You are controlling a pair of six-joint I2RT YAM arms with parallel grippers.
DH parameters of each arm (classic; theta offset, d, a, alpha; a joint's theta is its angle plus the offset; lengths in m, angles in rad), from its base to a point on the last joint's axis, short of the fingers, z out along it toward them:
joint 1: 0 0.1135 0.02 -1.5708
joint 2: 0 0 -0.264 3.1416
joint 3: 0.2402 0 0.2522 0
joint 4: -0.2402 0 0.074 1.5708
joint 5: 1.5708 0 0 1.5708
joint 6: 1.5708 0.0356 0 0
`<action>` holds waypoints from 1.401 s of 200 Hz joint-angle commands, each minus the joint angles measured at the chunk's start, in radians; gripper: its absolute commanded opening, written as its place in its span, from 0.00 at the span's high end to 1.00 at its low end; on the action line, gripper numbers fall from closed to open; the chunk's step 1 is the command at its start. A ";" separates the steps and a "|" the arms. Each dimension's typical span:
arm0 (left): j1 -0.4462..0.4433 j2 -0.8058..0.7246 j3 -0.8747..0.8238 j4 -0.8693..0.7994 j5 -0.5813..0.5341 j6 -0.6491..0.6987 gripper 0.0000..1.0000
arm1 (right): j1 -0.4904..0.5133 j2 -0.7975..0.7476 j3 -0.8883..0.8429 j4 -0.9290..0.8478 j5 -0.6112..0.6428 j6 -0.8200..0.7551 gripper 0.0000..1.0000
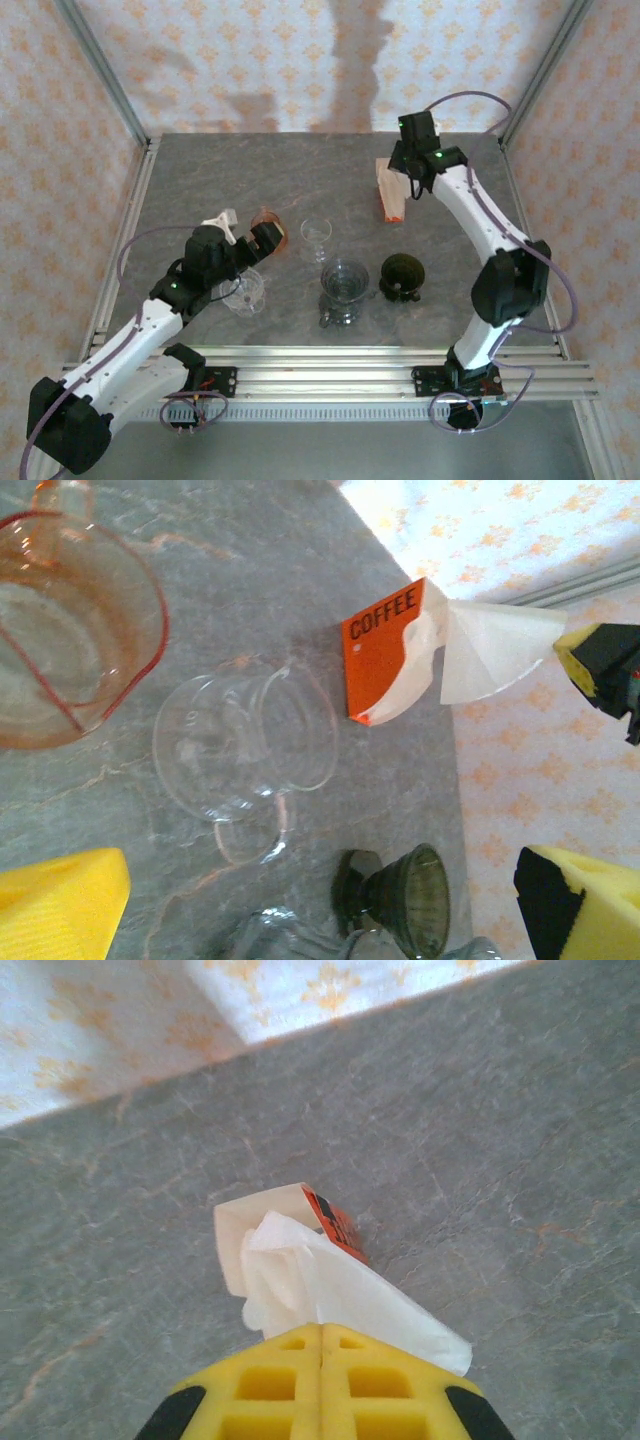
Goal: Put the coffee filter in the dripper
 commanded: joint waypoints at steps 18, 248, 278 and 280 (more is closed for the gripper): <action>-0.007 -0.019 0.081 -0.050 0.079 0.052 0.01 | 0.021 -0.215 -0.075 -0.036 -0.065 0.003 1.00; -0.210 -0.143 0.057 -0.204 -0.019 0.074 0.04 | 0.631 -0.434 -0.076 -0.638 -0.304 0.237 1.00; -0.211 -0.145 0.055 -0.195 -0.015 0.076 0.05 | 0.633 -0.368 -0.052 -0.617 -0.318 0.230 1.00; -0.211 -0.145 0.055 -0.195 -0.015 0.076 0.05 | 0.632 -0.364 -0.051 -0.614 -0.318 0.228 1.00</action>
